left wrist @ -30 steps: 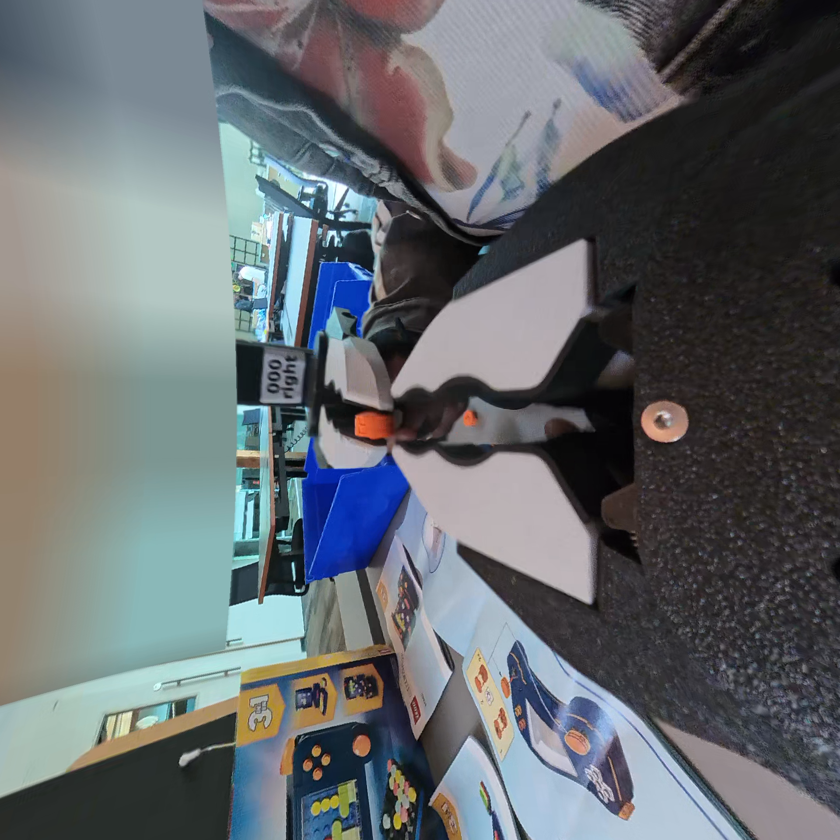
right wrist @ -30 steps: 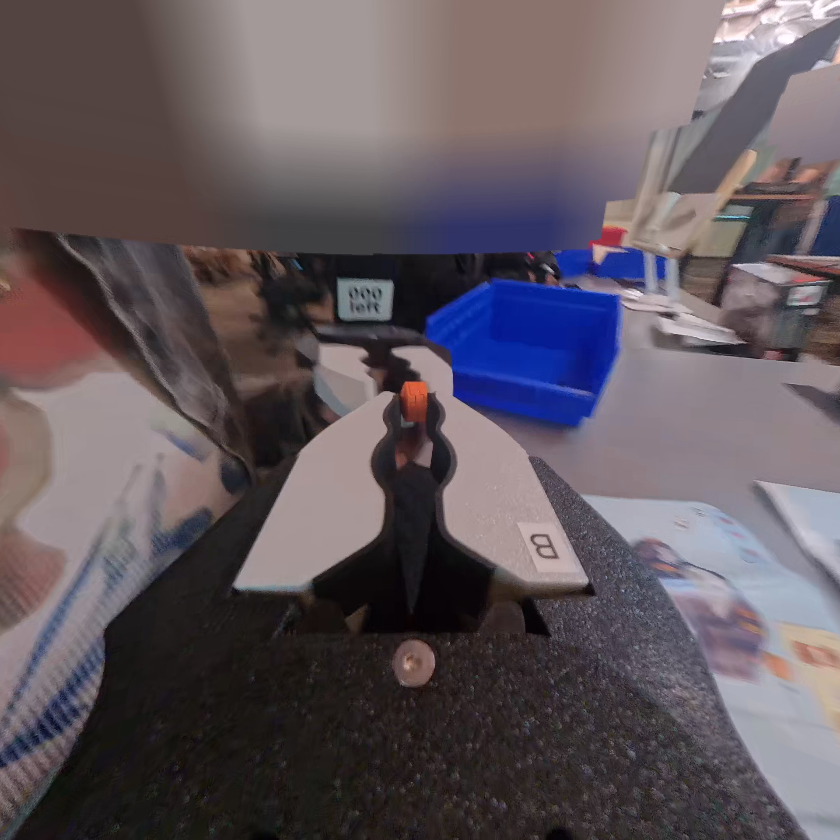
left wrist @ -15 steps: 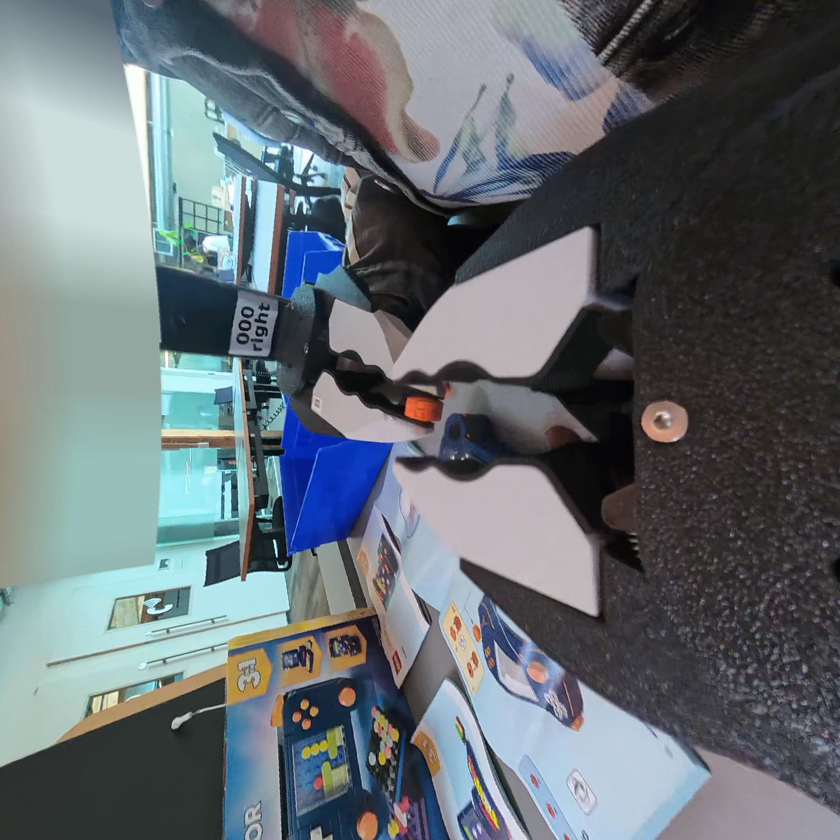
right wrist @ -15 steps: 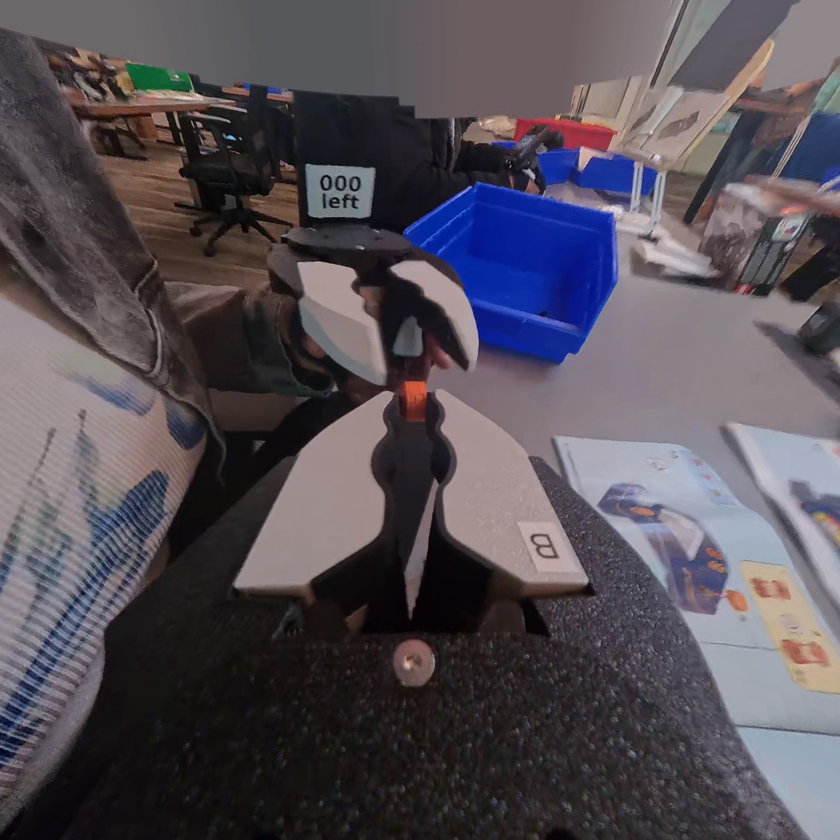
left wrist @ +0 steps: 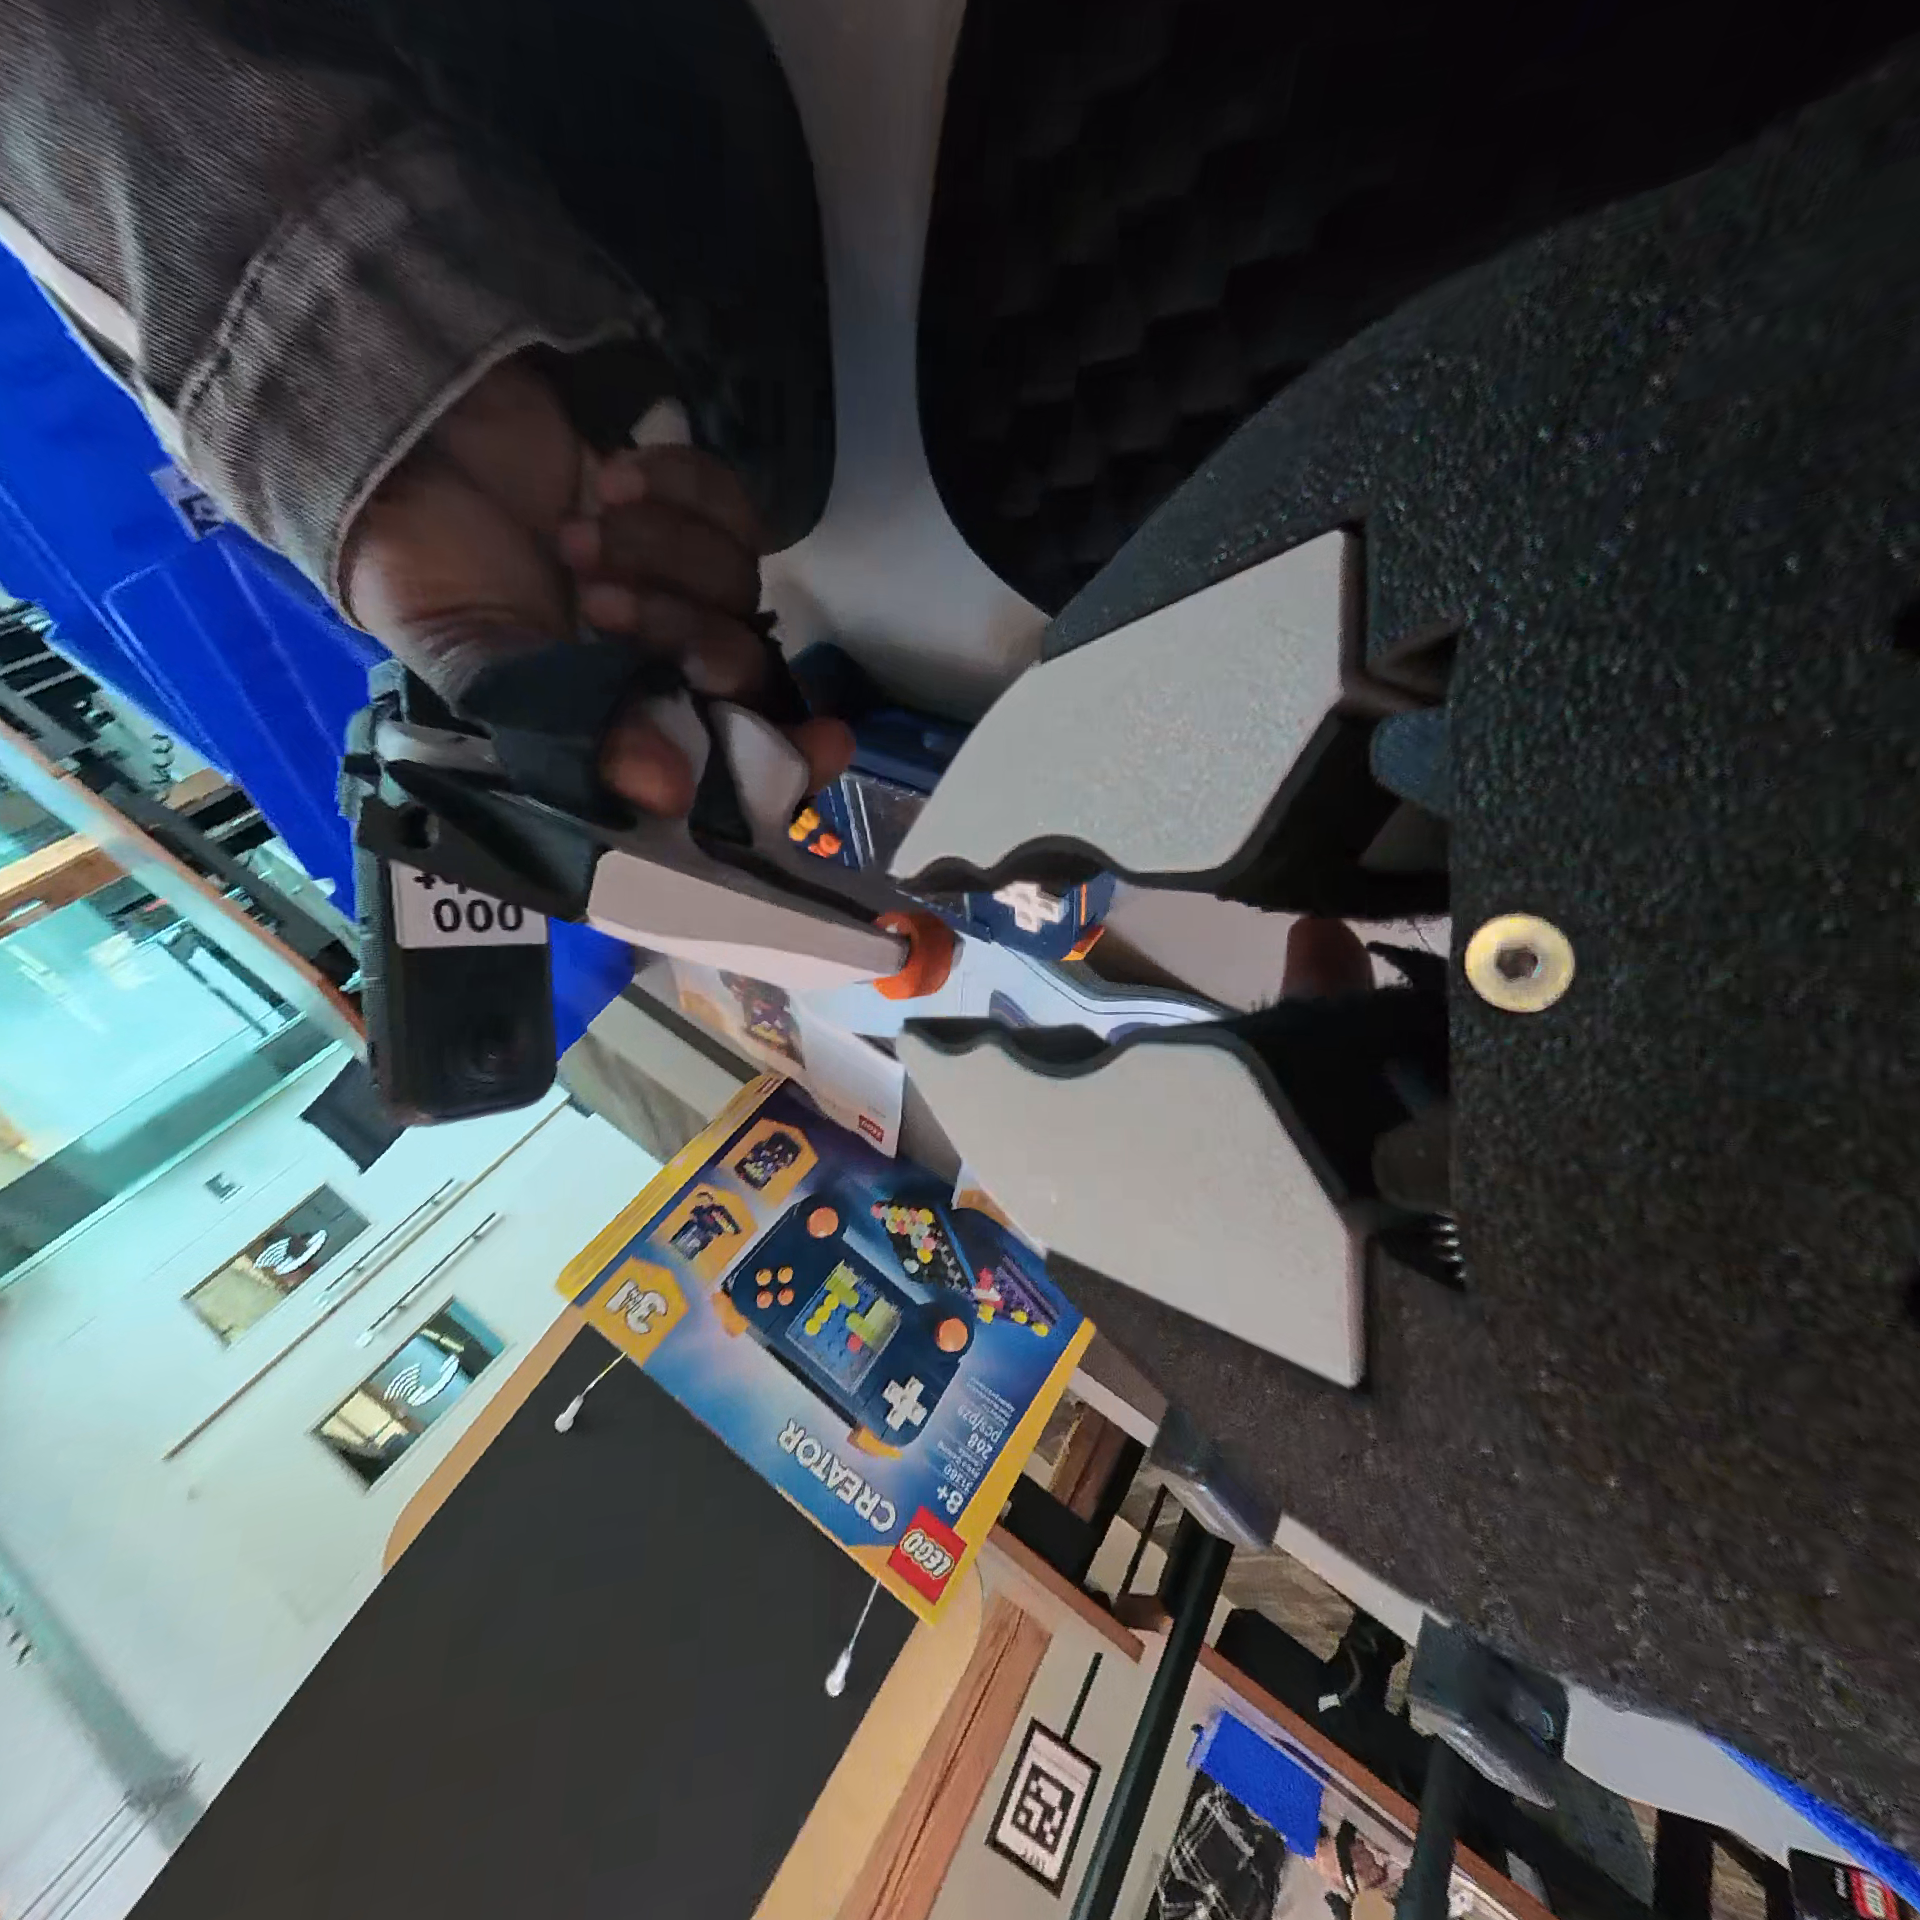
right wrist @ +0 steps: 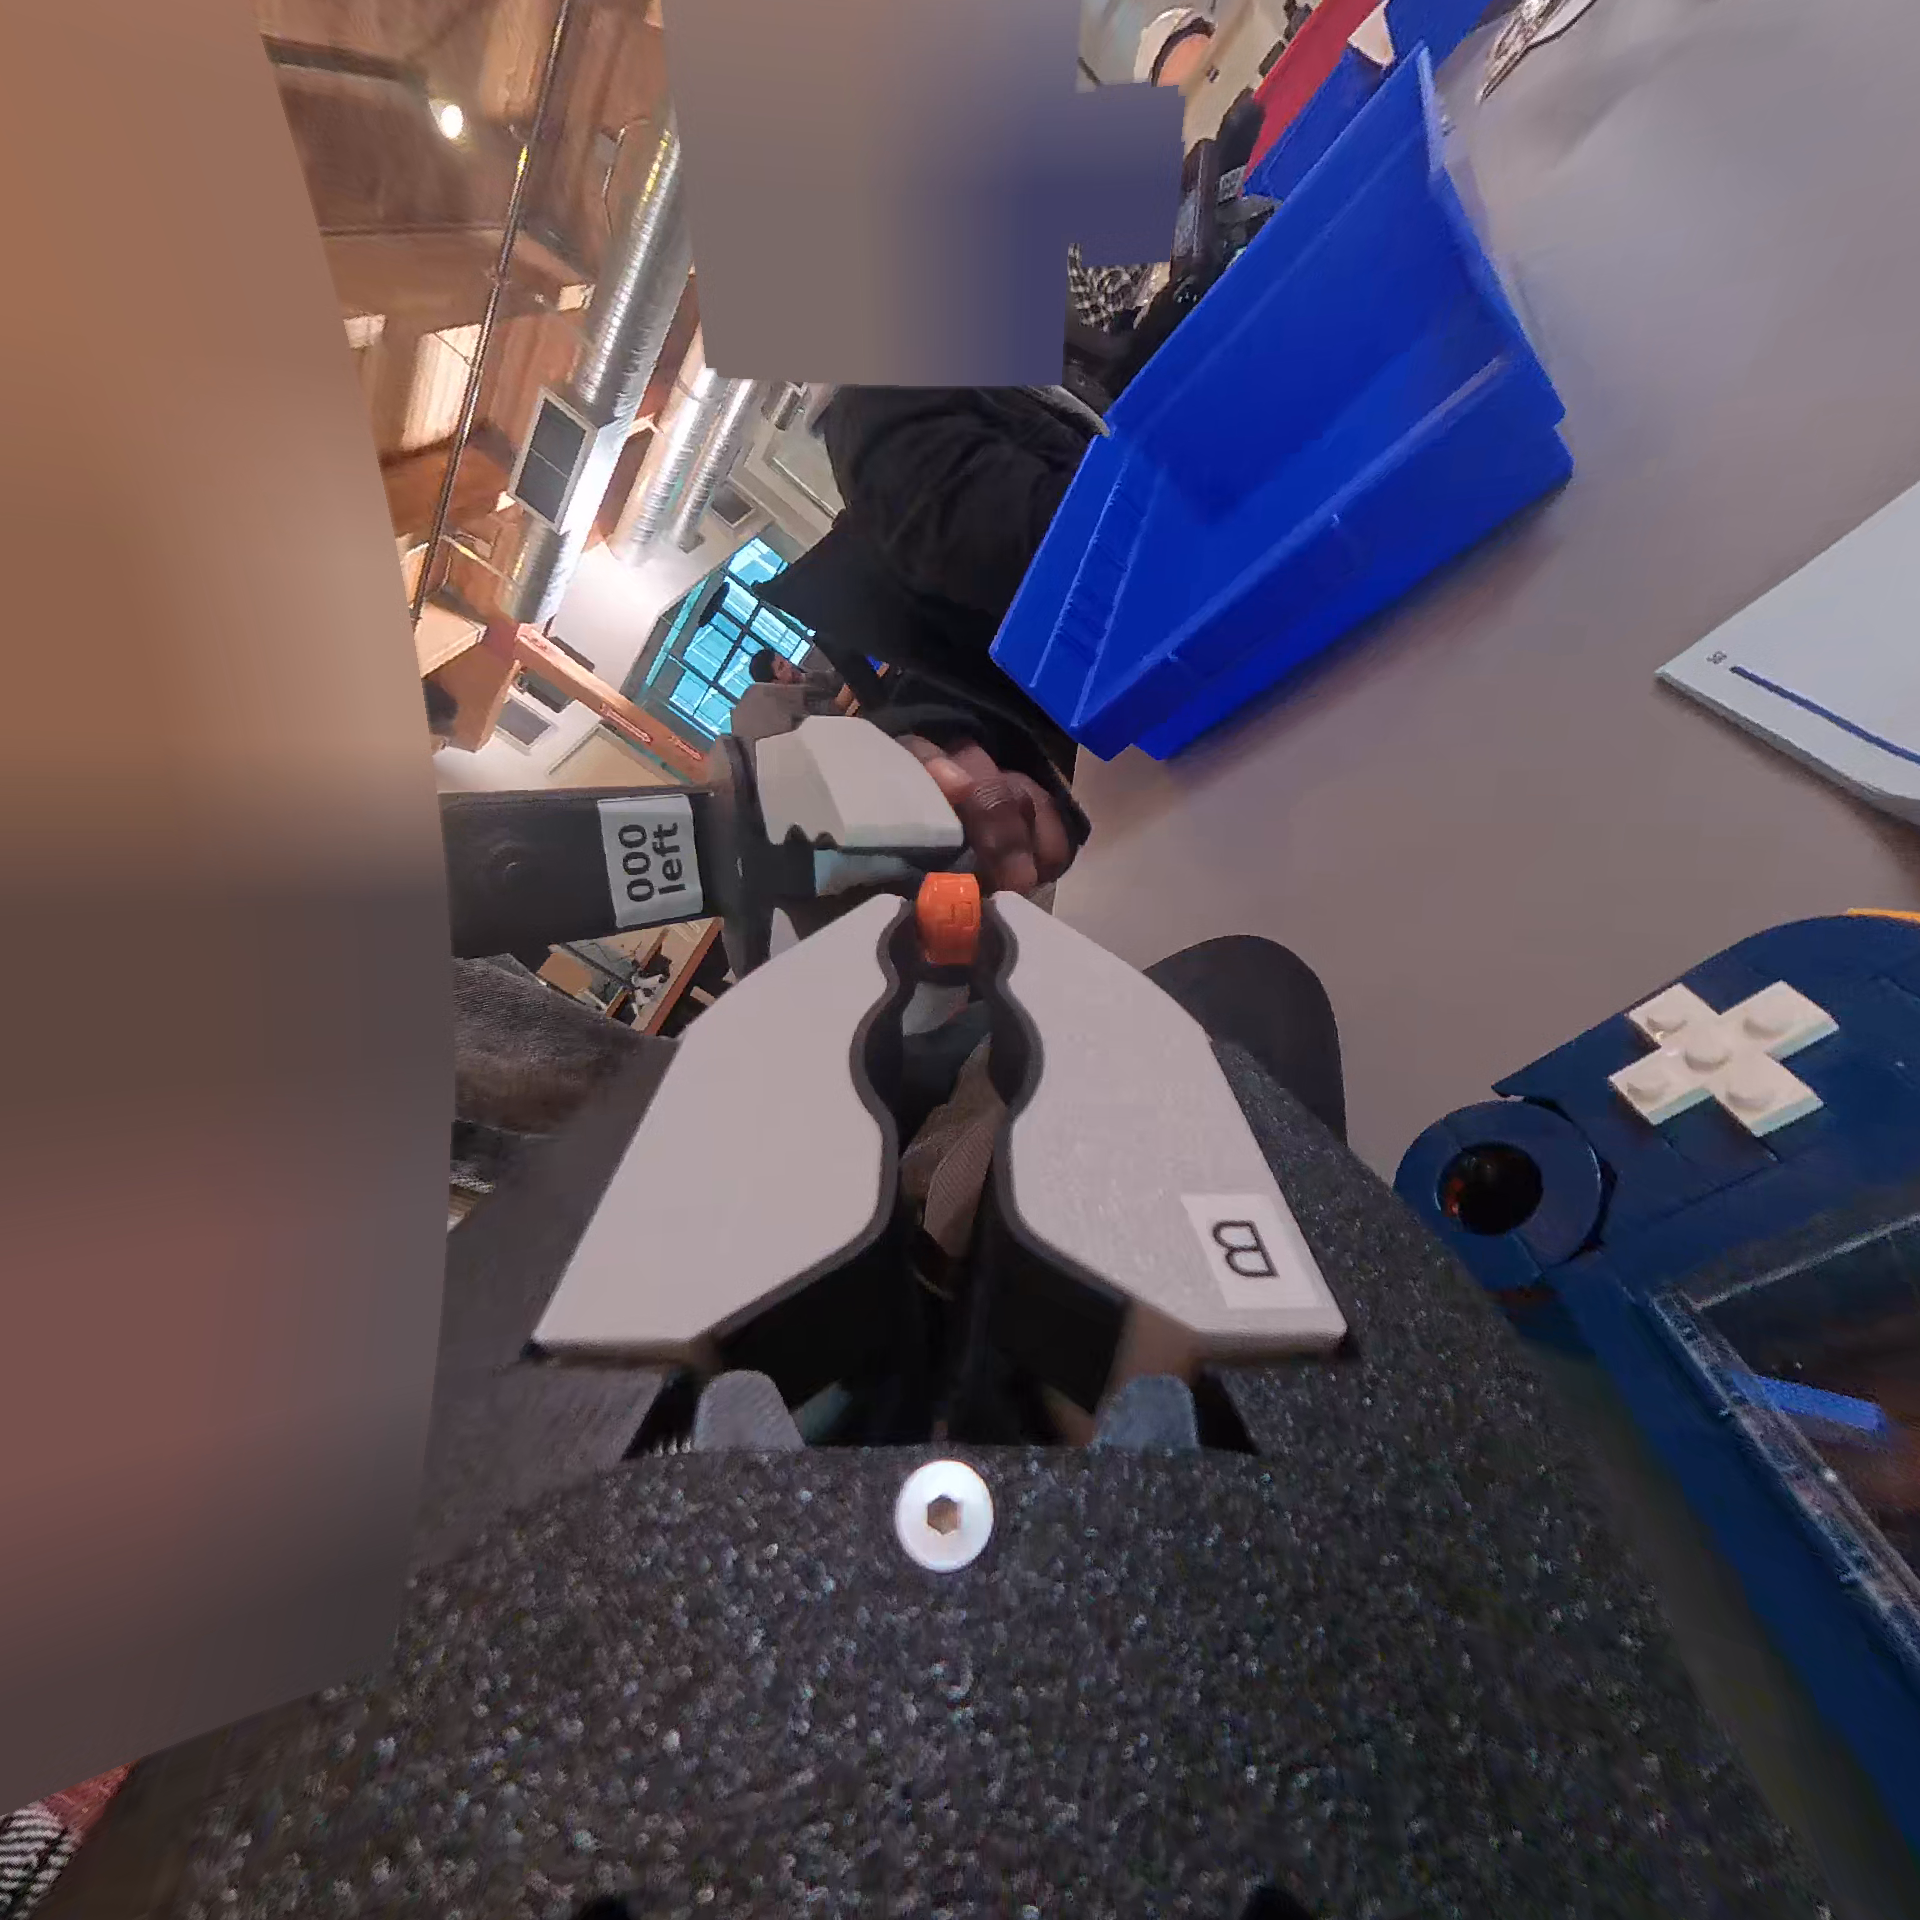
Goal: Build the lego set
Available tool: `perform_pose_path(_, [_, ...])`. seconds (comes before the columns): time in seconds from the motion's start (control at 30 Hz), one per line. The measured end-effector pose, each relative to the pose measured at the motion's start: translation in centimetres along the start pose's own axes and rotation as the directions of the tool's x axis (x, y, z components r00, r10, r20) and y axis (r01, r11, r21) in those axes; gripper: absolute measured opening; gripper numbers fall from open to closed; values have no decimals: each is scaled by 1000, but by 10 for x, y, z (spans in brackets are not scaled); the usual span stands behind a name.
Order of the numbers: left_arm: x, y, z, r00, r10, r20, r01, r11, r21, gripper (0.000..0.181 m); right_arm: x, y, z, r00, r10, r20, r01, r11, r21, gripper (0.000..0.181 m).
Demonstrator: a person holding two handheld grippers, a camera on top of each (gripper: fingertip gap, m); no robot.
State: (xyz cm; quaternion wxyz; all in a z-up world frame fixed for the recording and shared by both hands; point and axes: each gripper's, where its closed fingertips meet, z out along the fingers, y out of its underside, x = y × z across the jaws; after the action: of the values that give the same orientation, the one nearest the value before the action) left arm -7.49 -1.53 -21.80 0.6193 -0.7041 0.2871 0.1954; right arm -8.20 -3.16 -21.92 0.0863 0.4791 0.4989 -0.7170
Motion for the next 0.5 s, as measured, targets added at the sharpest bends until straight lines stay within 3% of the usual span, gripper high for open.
perform_pose_path(0.27, [6,6,7,998,-56,-24,56,998,-36,15,6,3,-4,999,10,-47,-9,1000,6,11])
perform_pose_path(0.3, [6,6,7,994,-108,-24,107,994,-27,15,6,3,-4,999,-2,-52,2,1000,-1,11])
perform_pose_path(0.37, [-3,15,7,969,-248,2,248,968,-26,15,9,0,-8,997,-26,-79,25,1000,-6,39])
perform_pose_path(0.4, [-8,25,5,947,-322,13,322,946,-38,15,11,-4,-13,993,-58,-103,59,998,4,44])
perform_pose_path(0.5, [-14,72,2,845,-535,11,527,828,-194,15,19,-15,-37,961,-170,-220,180,983,29,45])
